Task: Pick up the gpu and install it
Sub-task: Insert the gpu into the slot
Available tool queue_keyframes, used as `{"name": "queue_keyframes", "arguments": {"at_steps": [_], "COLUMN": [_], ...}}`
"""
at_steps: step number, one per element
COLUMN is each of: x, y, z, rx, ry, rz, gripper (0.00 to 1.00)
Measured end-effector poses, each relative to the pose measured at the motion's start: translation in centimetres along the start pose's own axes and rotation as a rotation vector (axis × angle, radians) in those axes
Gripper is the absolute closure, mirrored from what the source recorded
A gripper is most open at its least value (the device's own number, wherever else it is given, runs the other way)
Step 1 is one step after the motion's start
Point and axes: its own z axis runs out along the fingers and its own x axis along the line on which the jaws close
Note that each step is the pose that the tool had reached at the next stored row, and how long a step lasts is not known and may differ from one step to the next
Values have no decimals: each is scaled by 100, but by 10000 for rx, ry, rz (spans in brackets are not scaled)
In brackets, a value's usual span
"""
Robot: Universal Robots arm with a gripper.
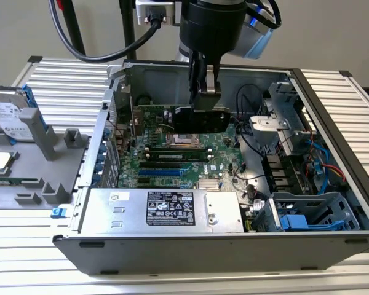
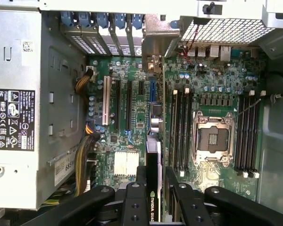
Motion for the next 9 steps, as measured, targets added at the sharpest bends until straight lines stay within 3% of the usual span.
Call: {"name": "queue_keyframes", "arguments": {"at_steps": [9], "x": [0], "y": [-1], "z": [36], "rx": [0], "ry": [-6], "rz": [-2], "gripper": [100]}}
